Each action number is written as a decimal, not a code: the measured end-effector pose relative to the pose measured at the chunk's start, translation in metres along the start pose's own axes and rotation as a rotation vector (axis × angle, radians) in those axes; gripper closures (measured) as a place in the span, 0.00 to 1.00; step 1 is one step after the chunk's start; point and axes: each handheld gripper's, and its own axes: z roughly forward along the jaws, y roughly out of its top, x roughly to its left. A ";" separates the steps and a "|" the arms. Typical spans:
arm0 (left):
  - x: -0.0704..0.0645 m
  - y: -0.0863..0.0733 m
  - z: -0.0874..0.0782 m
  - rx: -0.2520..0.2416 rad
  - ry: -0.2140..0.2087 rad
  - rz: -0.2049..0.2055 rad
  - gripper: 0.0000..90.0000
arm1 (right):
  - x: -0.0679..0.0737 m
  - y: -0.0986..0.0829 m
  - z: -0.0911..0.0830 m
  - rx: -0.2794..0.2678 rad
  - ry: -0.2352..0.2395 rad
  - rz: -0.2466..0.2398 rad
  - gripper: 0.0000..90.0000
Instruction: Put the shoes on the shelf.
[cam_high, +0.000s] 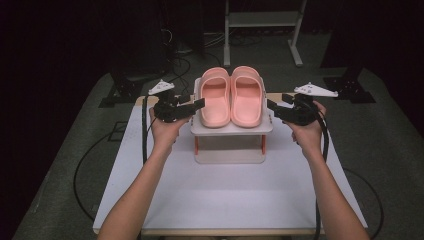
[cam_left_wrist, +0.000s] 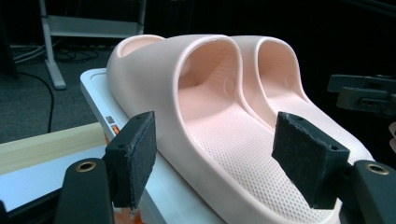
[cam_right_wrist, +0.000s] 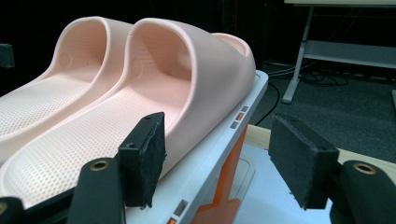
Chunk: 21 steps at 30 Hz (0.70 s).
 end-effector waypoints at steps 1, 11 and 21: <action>-0.001 0.000 0.000 0.001 0.001 0.003 0.34 | -0.001 -0.001 -0.002 0.001 0.001 0.007 0.40; -0.002 -0.004 -0.003 -0.008 -0.011 0.004 0.33 | -0.007 -0.007 -0.009 -0.008 -0.002 0.007 0.40; -0.001 -0.011 -0.008 -0.013 -0.012 -0.001 0.32 | -0.007 -0.017 -0.015 -0.003 -0.002 0.009 0.39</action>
